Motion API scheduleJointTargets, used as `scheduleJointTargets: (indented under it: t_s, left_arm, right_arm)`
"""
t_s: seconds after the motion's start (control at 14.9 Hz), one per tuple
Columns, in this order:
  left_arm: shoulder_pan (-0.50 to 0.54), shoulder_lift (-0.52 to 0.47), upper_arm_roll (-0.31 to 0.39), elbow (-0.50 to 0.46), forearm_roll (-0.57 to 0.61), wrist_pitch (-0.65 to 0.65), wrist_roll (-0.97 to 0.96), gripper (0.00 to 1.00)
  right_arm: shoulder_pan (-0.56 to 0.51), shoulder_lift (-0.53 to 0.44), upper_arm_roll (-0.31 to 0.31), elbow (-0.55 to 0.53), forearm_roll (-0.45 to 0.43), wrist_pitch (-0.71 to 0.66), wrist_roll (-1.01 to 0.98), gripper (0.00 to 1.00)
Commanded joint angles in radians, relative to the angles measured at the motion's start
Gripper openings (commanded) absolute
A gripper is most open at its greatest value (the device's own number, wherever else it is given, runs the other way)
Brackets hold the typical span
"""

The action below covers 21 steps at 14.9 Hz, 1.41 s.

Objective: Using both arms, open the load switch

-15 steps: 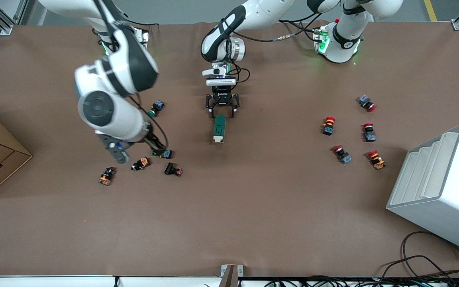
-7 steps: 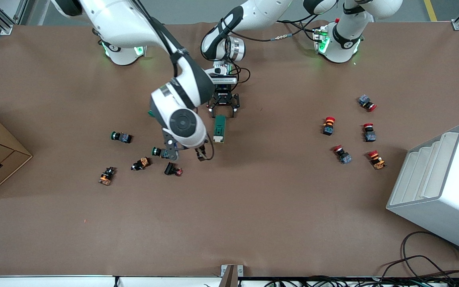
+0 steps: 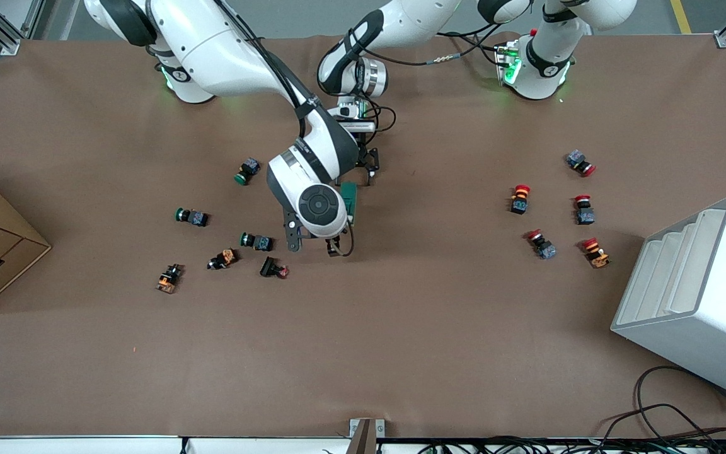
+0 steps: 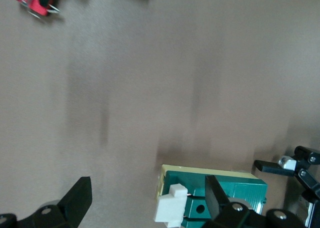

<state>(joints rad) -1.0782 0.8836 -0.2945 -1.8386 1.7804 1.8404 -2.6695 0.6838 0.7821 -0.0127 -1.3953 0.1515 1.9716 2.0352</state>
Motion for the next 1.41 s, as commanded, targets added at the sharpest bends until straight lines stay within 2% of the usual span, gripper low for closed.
scheduleJointTargets:
  t_s: [0.0,0.13,0.81,1.14,1.35]
  left_arm:
    - [-0.013,0.04,-0.002,0.018,0.005,0.017,-0.046,0.98]
    - [-0.013,0.04,-0.002,0.019,0.005,0.017,-0.046,0.98]
    - [-0.022,0.035,-0.003,0.012,-0.001,0.017,-0.073,0.98]
    - [-0.023,0.035,-0.003,0.005,-0.004,0.016,-0.072,0.98]
    - [-0.031,0.035,-0.002,-0.004,-0.004,0.016,-0.07,0.98]
  right_arm:
    - [0.013,0.008,0.005,0.022,0.045,-0.016,0.028,1.0]
    - [0.023,0.008,0.011,0.018,0.068,-0.017,0.03,1.0]
    - [0.045,0.023,0.011,0.013,0.065,-0.094,0.022,1.0]
    - [0.054,0.019,0.022,0.022,0.068,-0.203,0.022,1.0]
    - [0.054,0.017,0.028,0.025,0.069,-0.224,0.022,1.0]
